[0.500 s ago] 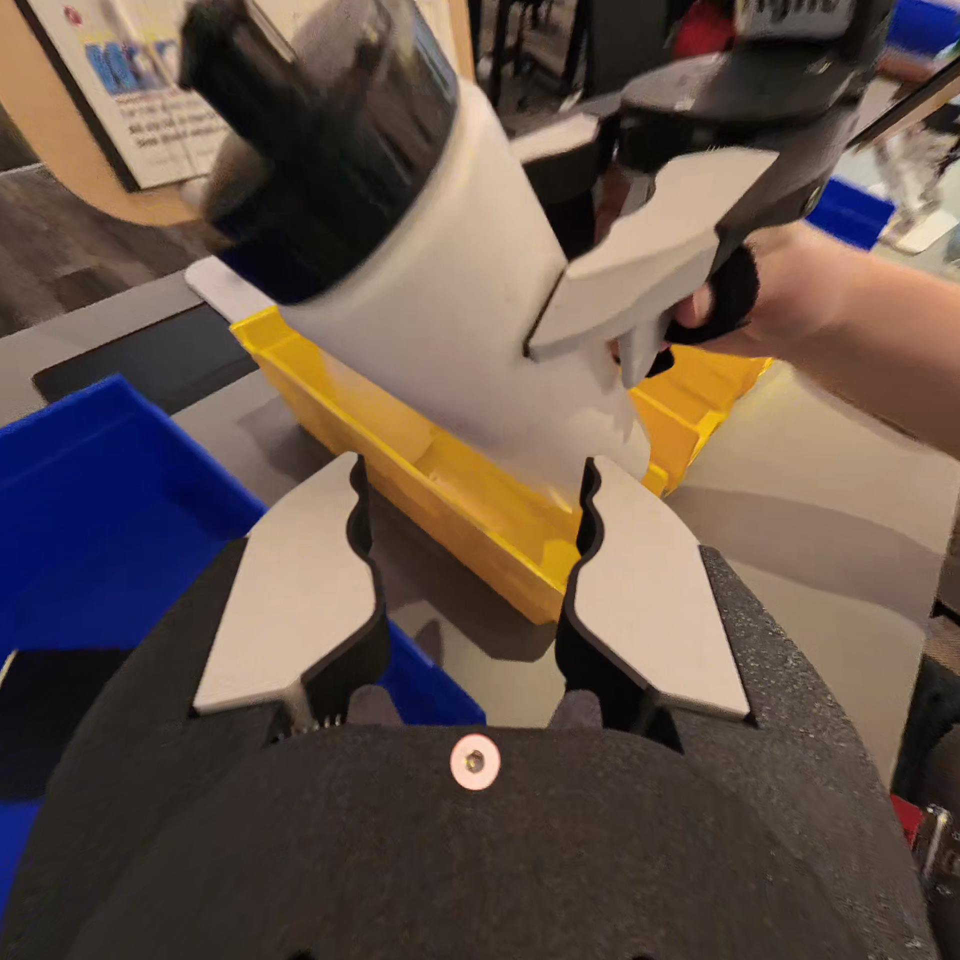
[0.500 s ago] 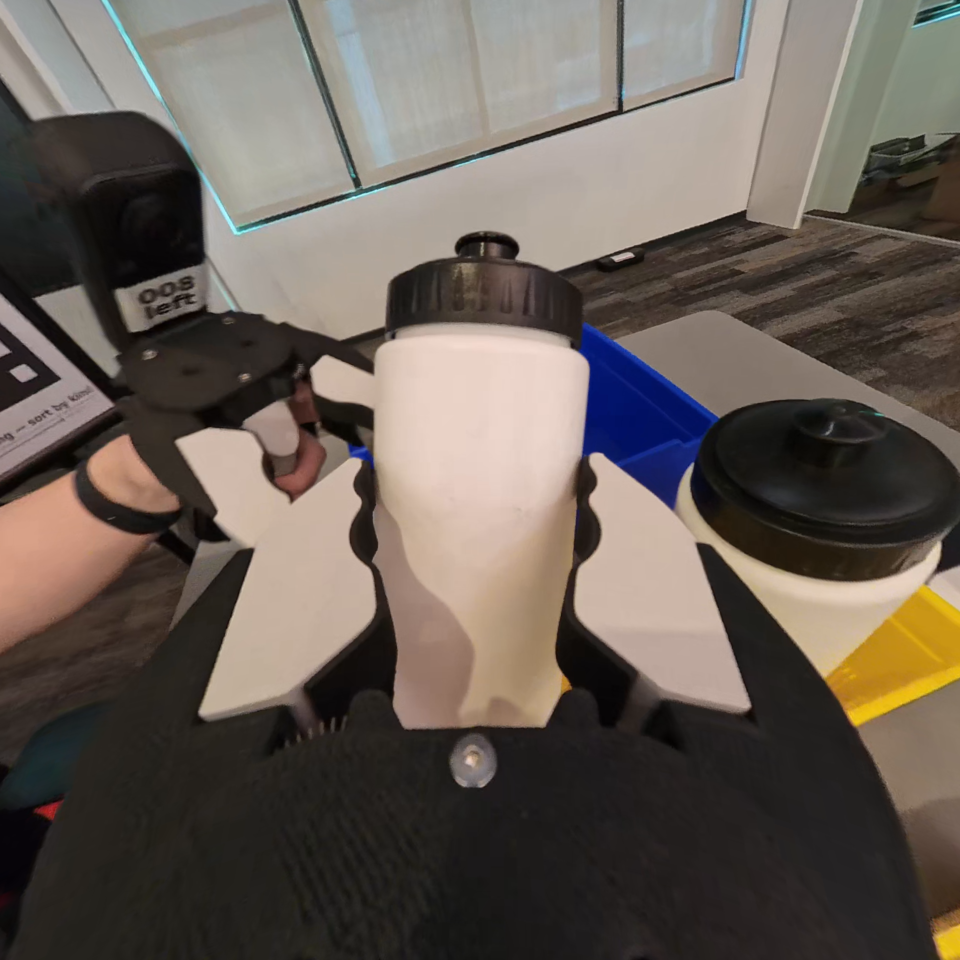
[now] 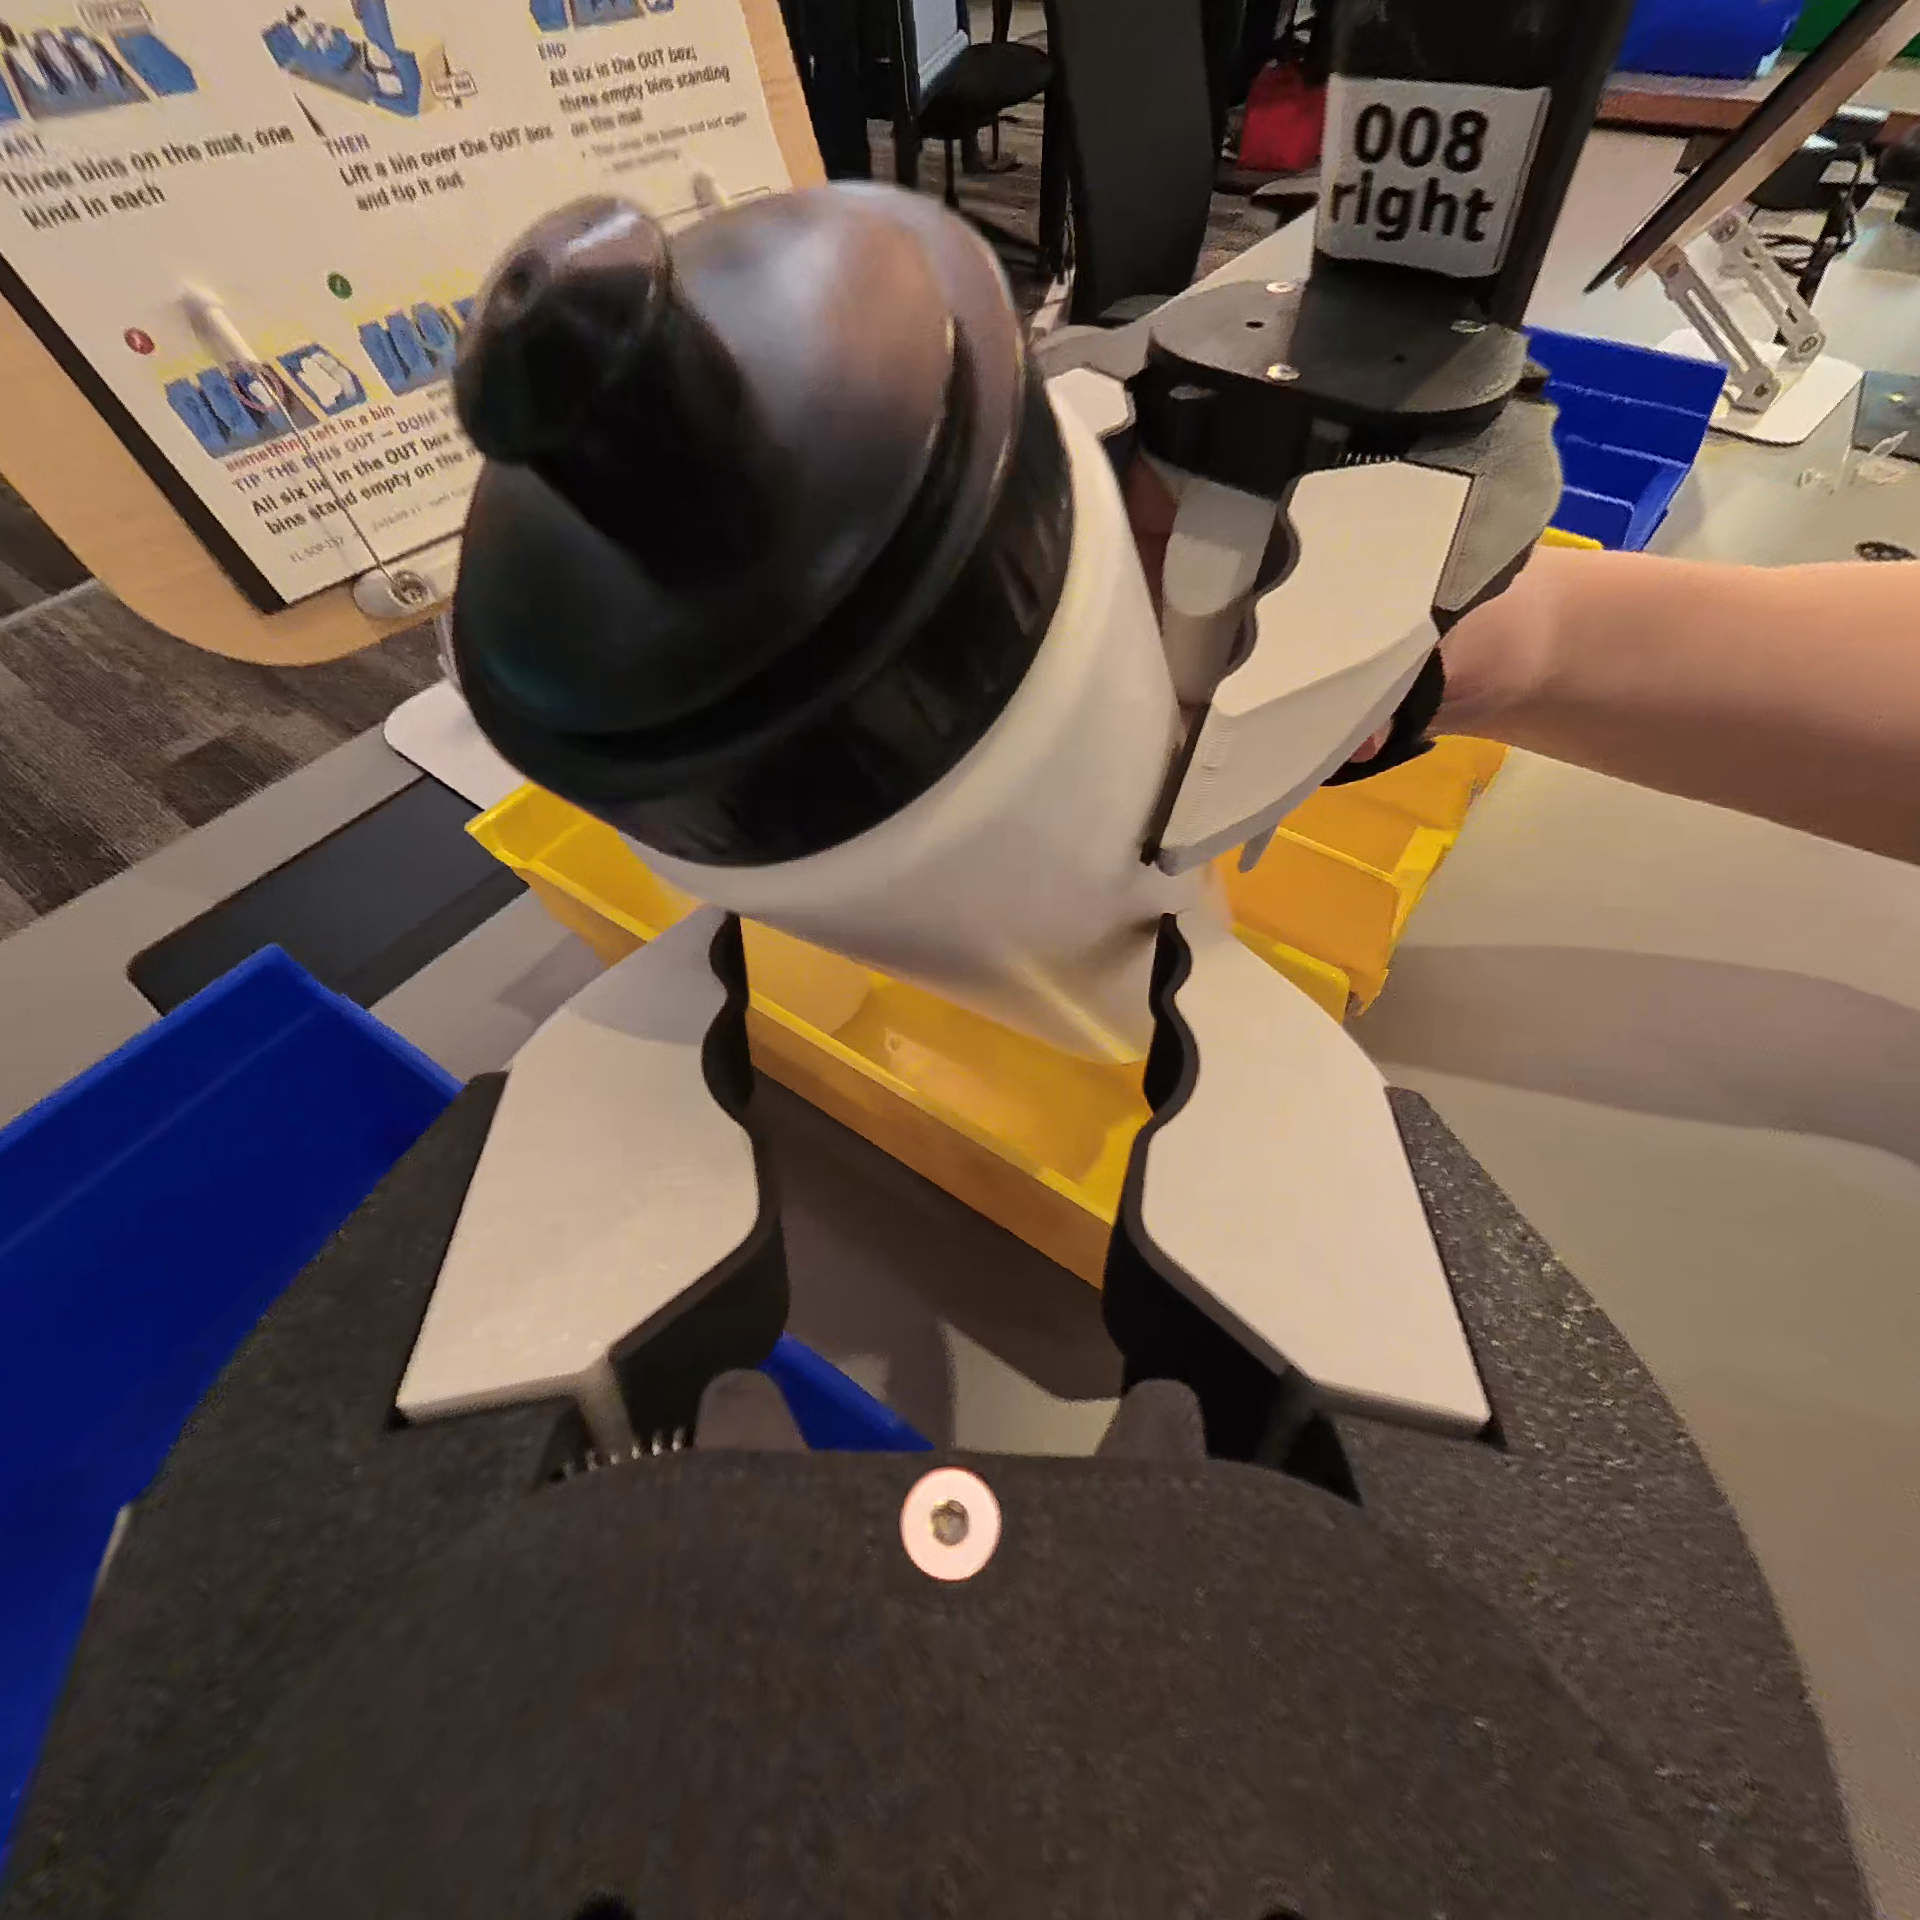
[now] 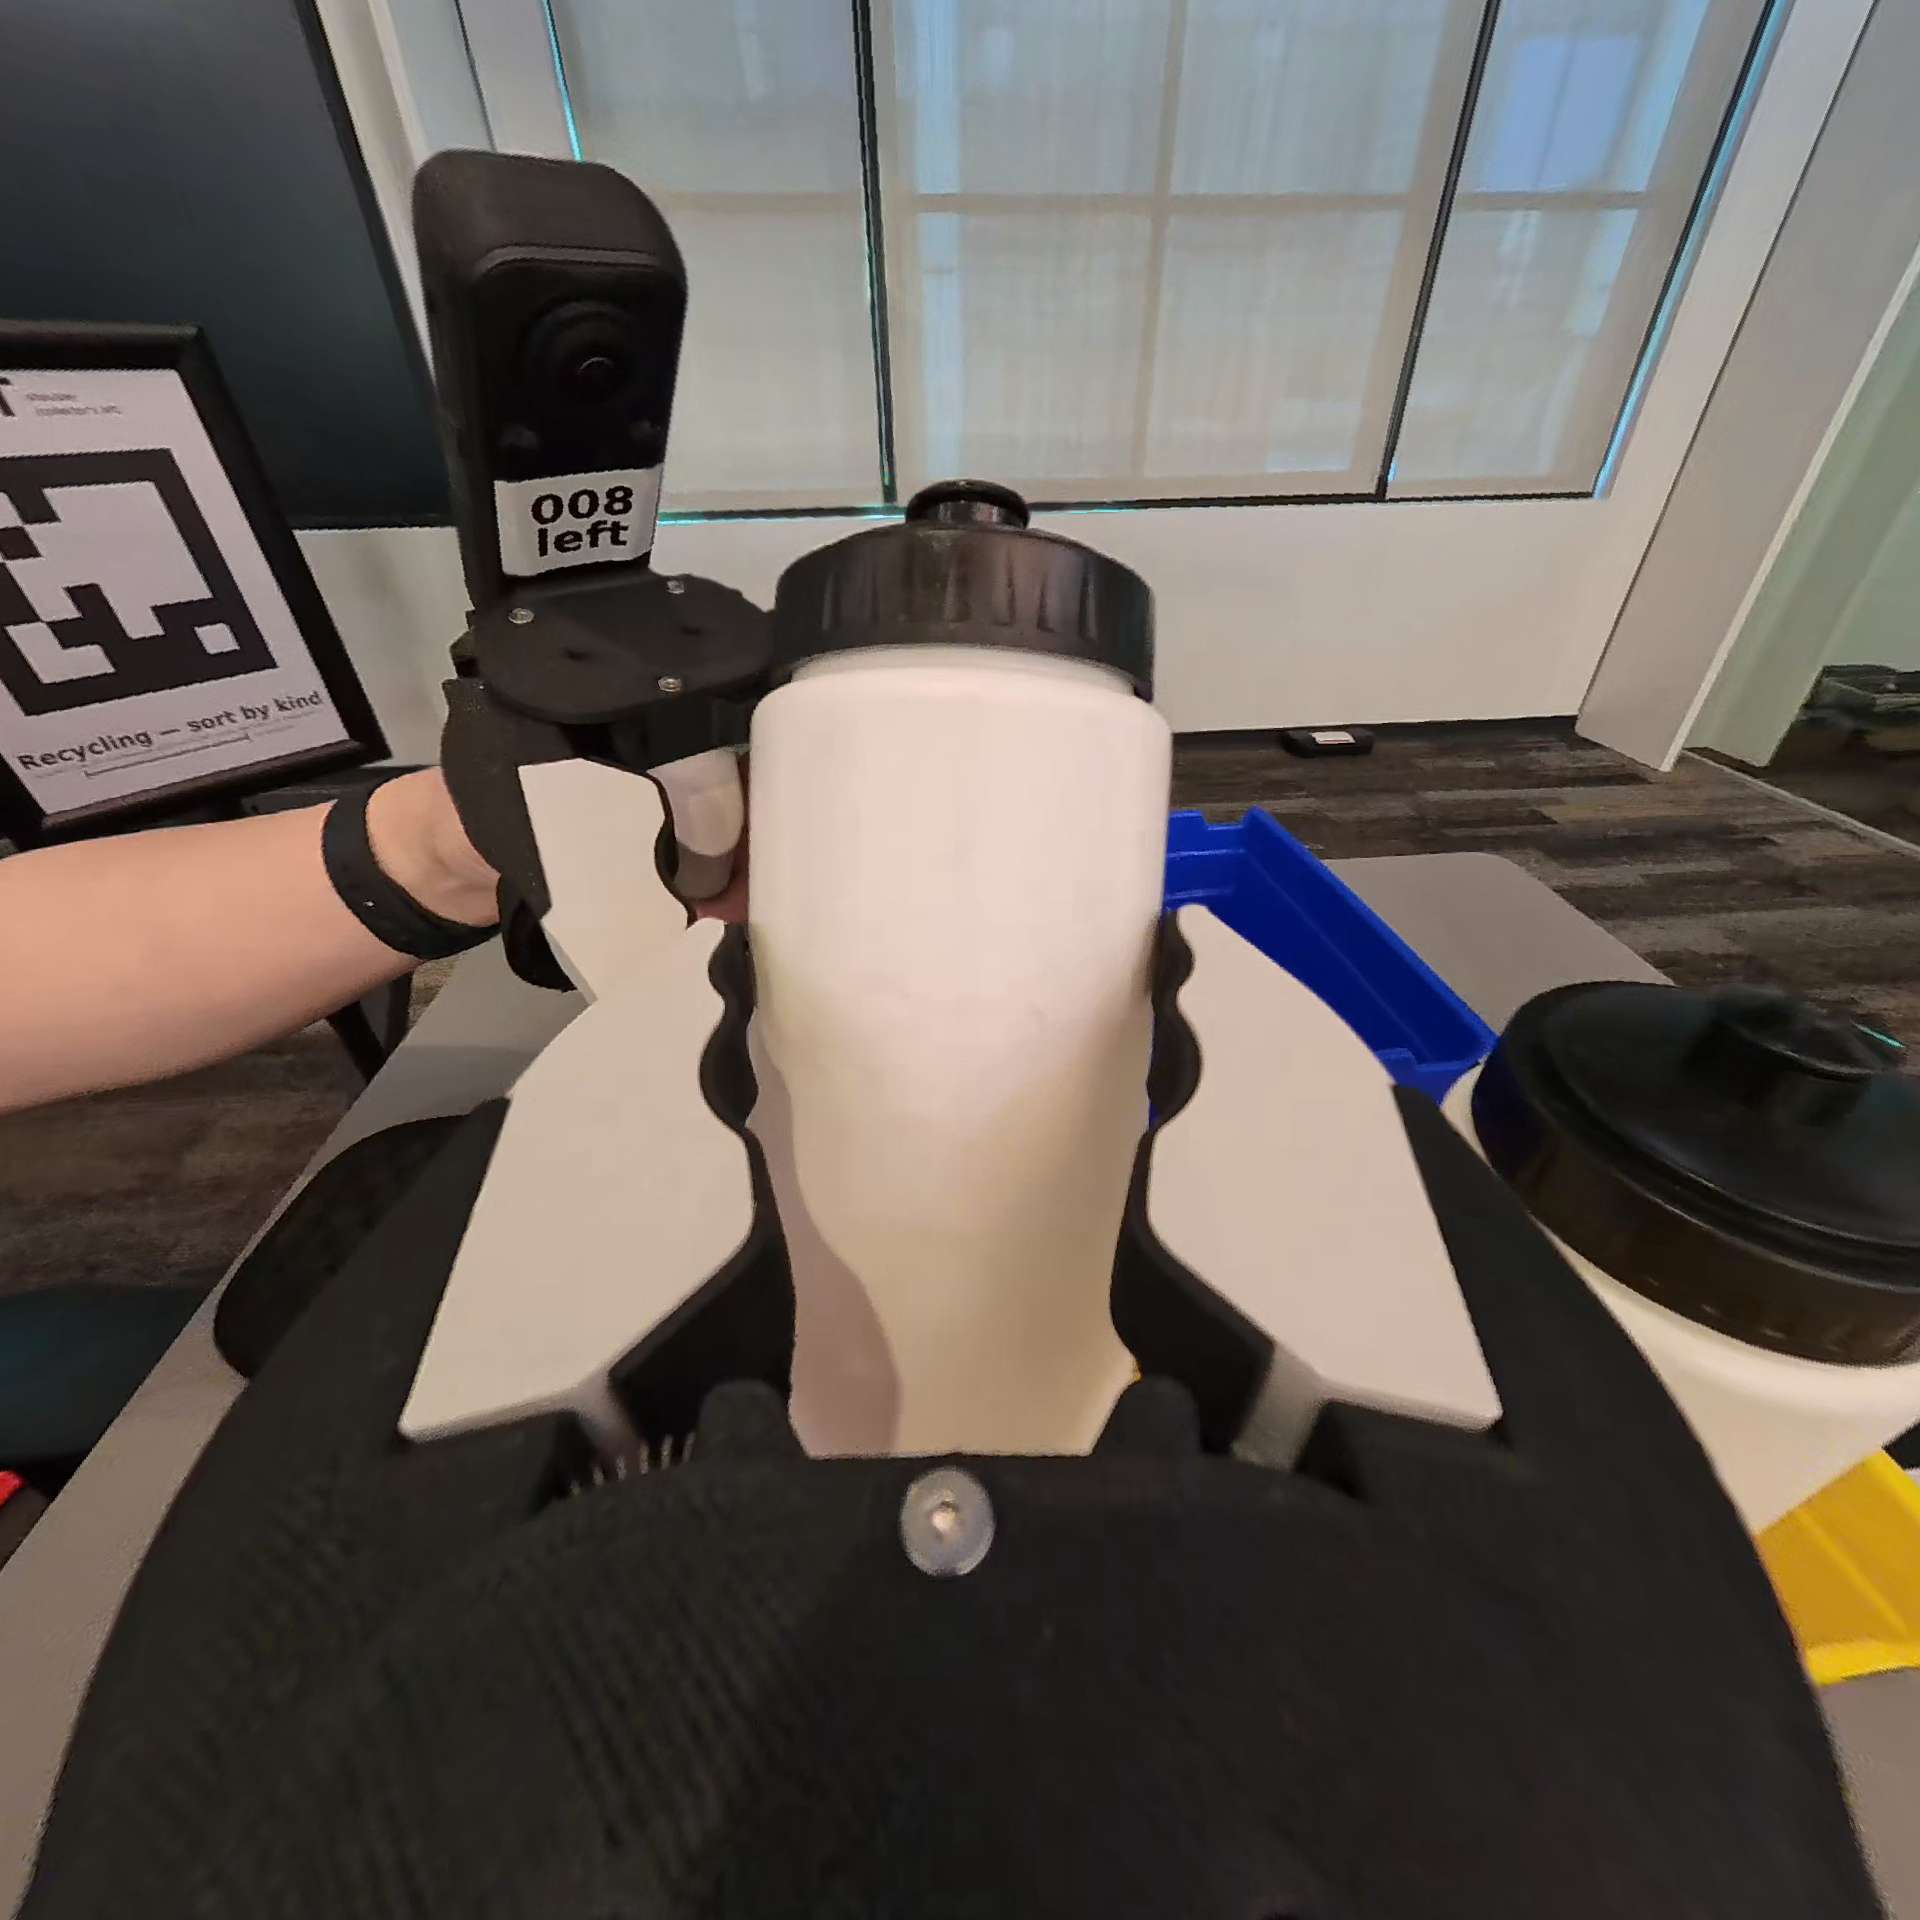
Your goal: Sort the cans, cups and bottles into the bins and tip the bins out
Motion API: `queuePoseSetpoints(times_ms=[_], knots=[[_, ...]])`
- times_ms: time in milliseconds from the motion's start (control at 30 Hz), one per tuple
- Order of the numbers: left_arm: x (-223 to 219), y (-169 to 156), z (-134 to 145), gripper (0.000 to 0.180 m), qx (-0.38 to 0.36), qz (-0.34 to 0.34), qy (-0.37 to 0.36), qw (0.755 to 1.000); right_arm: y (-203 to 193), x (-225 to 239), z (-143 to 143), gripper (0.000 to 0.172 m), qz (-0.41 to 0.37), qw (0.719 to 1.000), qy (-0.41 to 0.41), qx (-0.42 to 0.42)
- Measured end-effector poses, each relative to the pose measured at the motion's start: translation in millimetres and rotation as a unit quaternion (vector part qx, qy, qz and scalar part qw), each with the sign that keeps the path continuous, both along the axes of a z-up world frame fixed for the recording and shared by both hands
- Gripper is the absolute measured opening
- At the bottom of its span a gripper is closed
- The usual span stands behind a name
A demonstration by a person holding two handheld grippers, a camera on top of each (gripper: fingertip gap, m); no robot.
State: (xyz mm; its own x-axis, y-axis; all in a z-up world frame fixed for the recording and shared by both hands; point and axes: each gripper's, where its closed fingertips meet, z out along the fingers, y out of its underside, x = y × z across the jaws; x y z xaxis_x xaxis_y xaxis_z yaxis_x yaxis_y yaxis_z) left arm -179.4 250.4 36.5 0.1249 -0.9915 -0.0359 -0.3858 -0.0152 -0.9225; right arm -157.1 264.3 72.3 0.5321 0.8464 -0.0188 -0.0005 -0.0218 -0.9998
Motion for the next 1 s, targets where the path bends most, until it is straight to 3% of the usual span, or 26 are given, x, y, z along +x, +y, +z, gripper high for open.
queuePoseSetpoints(times_ms=[367, 400, 533, 700, 900, 1000], knots=[[-4, -7, 17, 0.062, 0.065, 0.001, -0.003, 0.998, -5, 4, 7, 0.076, 0.006, 0.998, -0.032, -0.053], [-3, -8, 16, 0.061, 0.067, 0.000, 0.002, 0.998, -6, 3, 2, 0.067, 0.009, 0.996, -0.056, -0.066], [-2, -11, 4, 0.065, 0.086, -0.003, 0.038, 0.996, -11, 2, -25, 0.067, 0.006, 0.986, -0.144, -0.082], [-6, -13, 4, 0.072, 0.085, 0.009, 0.040, 0.996, -16, 6, -24, 0.068, -0.007, 0.986, -0.164, -0.040], [-42, -10, 35, 0.066, 0.063, 0.051, -0.034, 0.996, -8, 19, -10, 0.068, -0.055, 0.993, -0.101, -0.001], [-60, -11, 41, 0.063, 0.061, 0.067, -0.058, 0.994, -3, 25, -20, 0.068, -0.071, 0.995, -0.068, -0.027]])
